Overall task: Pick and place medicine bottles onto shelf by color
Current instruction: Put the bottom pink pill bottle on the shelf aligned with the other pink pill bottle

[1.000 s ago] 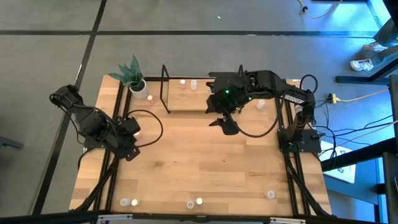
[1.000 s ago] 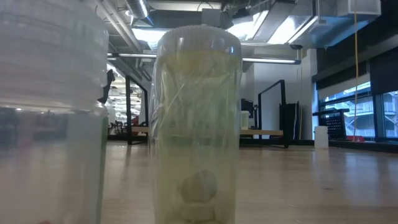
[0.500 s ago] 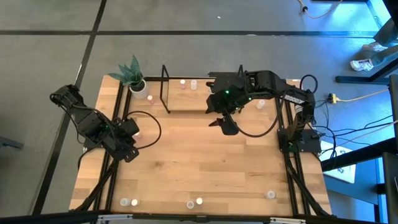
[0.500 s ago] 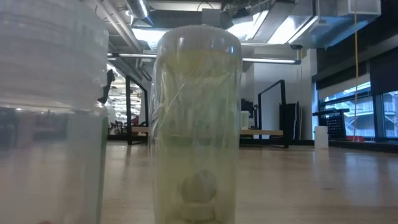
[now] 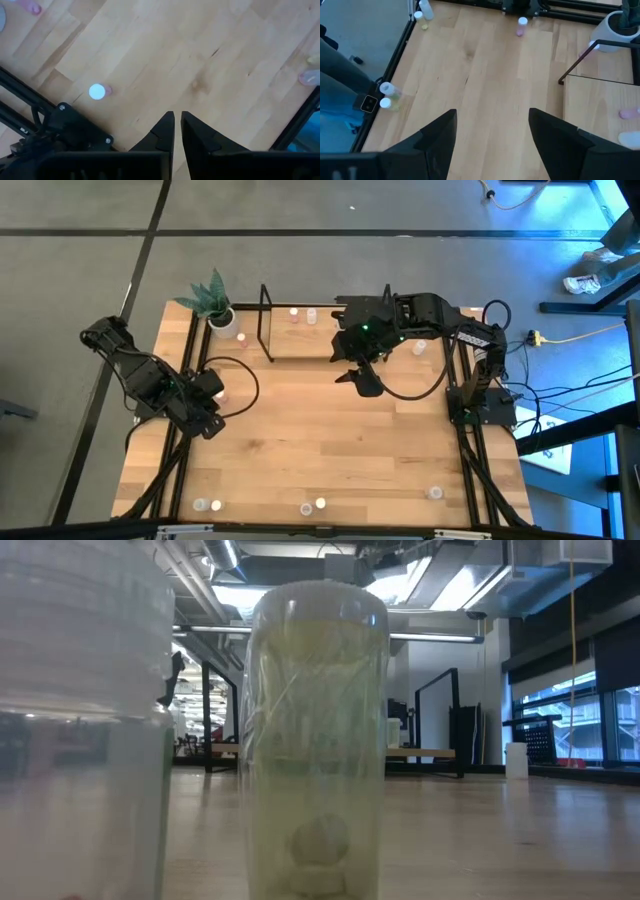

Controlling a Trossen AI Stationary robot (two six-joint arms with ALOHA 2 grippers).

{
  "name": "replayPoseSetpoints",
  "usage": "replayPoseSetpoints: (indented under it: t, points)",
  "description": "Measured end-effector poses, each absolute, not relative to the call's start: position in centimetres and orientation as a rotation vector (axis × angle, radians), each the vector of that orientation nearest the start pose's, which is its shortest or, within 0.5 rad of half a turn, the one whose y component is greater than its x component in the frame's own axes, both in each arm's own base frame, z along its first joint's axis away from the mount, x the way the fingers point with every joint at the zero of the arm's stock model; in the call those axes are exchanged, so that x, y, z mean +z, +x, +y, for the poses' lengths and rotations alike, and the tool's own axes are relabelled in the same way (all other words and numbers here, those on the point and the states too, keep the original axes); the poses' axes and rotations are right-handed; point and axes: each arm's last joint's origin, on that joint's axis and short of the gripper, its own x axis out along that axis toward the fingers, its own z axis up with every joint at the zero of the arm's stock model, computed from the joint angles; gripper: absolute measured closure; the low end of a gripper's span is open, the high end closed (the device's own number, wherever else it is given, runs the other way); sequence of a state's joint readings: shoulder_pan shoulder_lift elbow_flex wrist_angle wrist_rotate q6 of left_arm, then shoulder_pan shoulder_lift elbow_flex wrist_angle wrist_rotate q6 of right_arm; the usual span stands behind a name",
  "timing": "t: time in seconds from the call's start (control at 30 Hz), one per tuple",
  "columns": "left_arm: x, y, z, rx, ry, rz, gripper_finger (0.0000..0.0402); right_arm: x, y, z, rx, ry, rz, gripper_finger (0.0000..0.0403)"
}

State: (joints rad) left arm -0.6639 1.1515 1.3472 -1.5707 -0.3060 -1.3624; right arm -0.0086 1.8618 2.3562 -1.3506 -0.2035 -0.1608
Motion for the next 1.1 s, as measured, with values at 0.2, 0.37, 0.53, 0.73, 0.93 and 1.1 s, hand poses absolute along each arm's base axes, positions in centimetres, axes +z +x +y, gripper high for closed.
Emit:
replayPoseSetpoints:
  t: [0.2, 0.37, 0.53, 0.73, 0.93, 1.1]
  points:
    - [35.8, 13.7, -8.3, 0.586, -0.579, 1.123, 0.0372, 45.3, 34.6, 0.3, 0.25, -0.058, 0.835, 0.0154]
    - [34.9, 13.9, -8.0, 0.602, -0.601, 1.184, 0.0383, 45.3, 34.6, 0.3, 0.25, -0.058, 0.836, 0.0154]
    - [33.6, 13.8, -8.0, 0.607, -0.605, 1.215, 0.0386, 45.3, 34.6, 0.3, 0.25, -0.058, 0.836, 0.0154]
    - [33.5, 13.7, -7.8, 0.623, -0.597, 1.21, 0.0328, 45.3, 34.6, 0.3, 0.25, -0.058, 0.836, 0.0154]
    - [33.5, 14.1, -6.8, 0.644, -0.59, 1.242, 0.0221, 45.3, 34.6, 0.3, 0.25, -0.058, 0.836, 0.0154]
    - [32.4, 14.5, -5.5, 0.635, -0.512, 1.307, 0.0143, 45.3, 34.6, 0.3, 0.25, -0.058, 0.836, 0.0154]
